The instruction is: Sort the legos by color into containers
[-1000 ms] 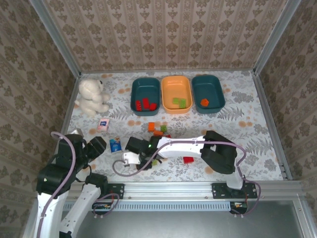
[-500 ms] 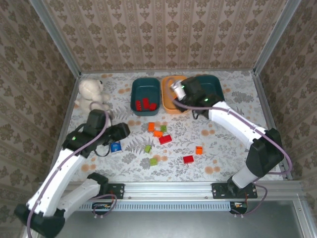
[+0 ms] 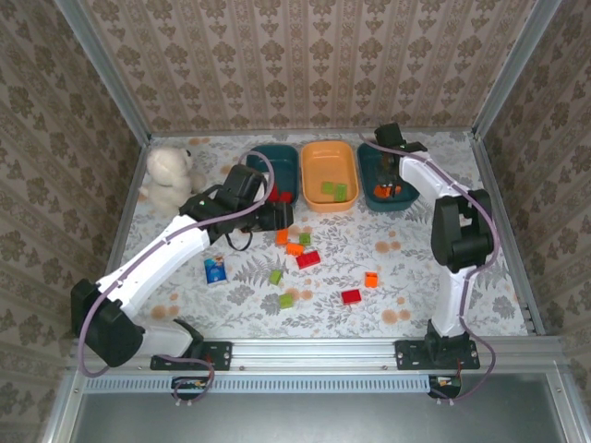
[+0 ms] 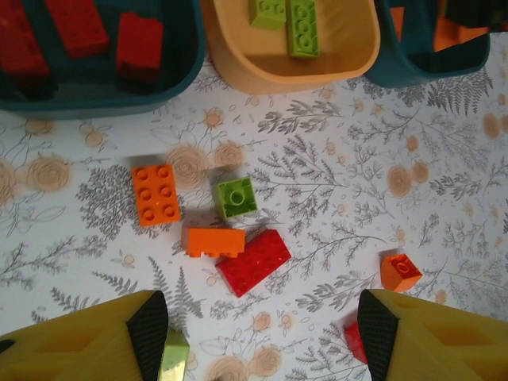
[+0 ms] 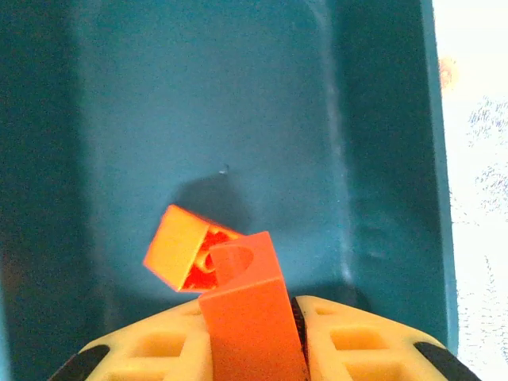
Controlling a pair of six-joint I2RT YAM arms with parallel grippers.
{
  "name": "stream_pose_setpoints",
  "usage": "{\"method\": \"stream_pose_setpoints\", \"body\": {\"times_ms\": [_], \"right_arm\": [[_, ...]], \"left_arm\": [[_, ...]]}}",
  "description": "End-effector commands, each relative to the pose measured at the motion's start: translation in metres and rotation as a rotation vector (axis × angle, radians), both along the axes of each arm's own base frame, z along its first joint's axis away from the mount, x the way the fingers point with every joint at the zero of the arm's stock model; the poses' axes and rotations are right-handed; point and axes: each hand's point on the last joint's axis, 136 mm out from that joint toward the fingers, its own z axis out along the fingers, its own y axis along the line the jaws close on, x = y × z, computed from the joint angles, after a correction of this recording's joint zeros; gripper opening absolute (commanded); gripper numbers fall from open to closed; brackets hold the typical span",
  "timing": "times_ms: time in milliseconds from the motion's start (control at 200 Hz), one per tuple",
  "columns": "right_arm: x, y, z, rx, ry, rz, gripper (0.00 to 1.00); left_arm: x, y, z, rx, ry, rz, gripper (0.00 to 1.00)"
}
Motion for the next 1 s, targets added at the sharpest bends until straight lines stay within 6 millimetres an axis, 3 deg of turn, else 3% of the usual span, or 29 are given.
{"method": "stream_pose_setpoints", "body": {"times_ms": [0, 430, 580, 730, 880, 995], "right_arm": [[-0.003, -0.022, -0.008, -0.048, 0.057, -0.089, 0.10], [0.007, -0.043, -0.044, -0.074, 0.143, -0.125, 0.13], [0.013, -0.041, -0.044, -0.071, 0.142, -0.118, 0.28], [0.021, -0.033, -0.025, -0.071, 0.091, -0.094, 0.39], [0.030, -0.025, 0.012, -0.068, 0.010, -0.082, 0.53], [0.032, -0.025, 0.040, -0.061, -0.044, -0.101, 0.58]], "left_arm": [[0.004, -0.009, 0.016, -0.019, -0.050, -0.045, 0.68], [0.004, -0.004, 0.015, -0.007, -0.049, -0.026, 0.68], [0.001, -0.001, 0.011, 0.005, -0.039, -0.027, 0.70], [-0.003, 0.006, 0.006, 0.029, -0.035, -0.028, 0.71], [-0.004, 0.014, 0.005, 0.044, -0.037, -0.024, 0.72], [-0.003, 0.018, 0.007, 0.047, -0.041, -0.023, 0.73]]}}
